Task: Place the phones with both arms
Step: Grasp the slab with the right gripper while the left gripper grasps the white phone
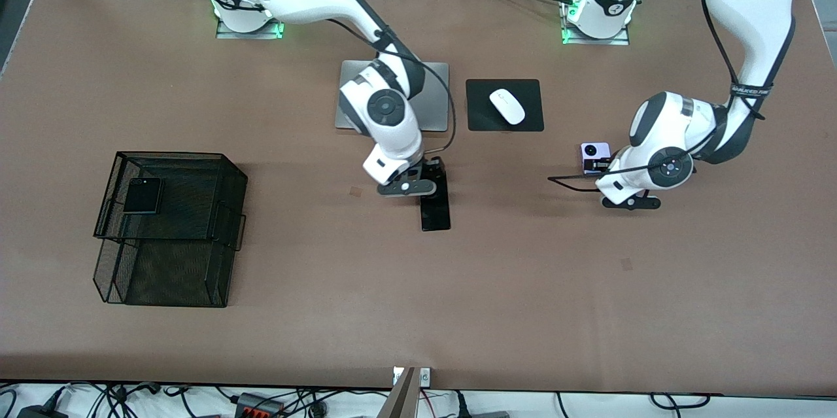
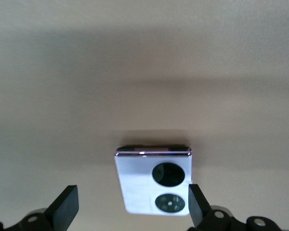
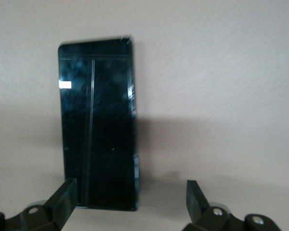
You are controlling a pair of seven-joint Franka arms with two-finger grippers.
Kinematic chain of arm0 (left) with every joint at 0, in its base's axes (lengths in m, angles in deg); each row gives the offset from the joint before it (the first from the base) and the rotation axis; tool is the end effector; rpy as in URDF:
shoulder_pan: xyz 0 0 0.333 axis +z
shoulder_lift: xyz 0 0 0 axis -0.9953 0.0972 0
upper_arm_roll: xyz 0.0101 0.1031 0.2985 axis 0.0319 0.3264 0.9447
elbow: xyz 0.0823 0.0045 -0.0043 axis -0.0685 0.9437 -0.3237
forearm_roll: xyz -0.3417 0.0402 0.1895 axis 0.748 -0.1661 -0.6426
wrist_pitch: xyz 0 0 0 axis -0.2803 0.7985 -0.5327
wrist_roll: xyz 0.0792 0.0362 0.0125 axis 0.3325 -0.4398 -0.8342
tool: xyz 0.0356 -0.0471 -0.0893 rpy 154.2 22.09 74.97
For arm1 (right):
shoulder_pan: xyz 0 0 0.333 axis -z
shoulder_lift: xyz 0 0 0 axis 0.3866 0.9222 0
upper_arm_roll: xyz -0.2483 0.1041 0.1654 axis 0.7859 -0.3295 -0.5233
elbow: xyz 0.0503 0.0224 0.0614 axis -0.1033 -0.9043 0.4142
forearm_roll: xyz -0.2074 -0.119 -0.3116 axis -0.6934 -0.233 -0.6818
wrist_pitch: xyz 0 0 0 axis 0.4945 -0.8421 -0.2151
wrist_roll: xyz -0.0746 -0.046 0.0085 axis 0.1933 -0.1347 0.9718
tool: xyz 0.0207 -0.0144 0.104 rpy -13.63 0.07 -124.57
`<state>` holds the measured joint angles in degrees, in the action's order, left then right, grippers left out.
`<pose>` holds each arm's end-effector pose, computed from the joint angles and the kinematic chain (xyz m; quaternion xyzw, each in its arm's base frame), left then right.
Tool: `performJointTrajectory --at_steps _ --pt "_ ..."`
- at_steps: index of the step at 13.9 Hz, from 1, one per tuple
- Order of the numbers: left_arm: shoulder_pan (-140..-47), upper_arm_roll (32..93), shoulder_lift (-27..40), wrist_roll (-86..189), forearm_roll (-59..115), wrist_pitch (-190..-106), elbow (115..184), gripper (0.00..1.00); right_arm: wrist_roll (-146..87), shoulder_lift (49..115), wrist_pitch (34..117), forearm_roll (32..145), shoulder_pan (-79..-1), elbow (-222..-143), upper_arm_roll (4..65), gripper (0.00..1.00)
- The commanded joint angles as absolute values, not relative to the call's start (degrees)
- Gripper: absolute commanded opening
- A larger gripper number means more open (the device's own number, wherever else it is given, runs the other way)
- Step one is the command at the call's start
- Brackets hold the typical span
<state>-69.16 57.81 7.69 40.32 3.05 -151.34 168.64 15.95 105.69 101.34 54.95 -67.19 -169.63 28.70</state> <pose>0.5418 -0.0633 0.1947 -0.9822 0.0058 0.1794 0.0545 0.5159 0.5115 0.1903 -0.9971 -0.0162 -0.0371 0.0644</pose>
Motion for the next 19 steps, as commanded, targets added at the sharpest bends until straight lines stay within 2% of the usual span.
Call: performJointTrajectory --at_steps 1,3,5,19 --pt "-67.1 56.9 7.1 41.0 2.8 -154.8 171.3 1.0 19.1 109.6 101.7 55.0 -69.1 -164.5 29.6 1.0" --pt "-66.8 56.9 7.3 40.5 2.8 -155.2 171.8 1.0 21.3 113.0 101.6 53.6 -70.8 -160.0 30.7 1.0" --pt "-66.5 56.9 7.7 40.4 2.9 -156.9 172.9 1.0 21.3 114.1 101.6 50.8 -71.2 -159.4 30.8 1.0" --pt "-65.0 54.6 9.2 37.6 3.1 -158.2 174.6 1.0 19.5 114.5 101.9 49.4 -70.7 -157.2 32.2 1.0"
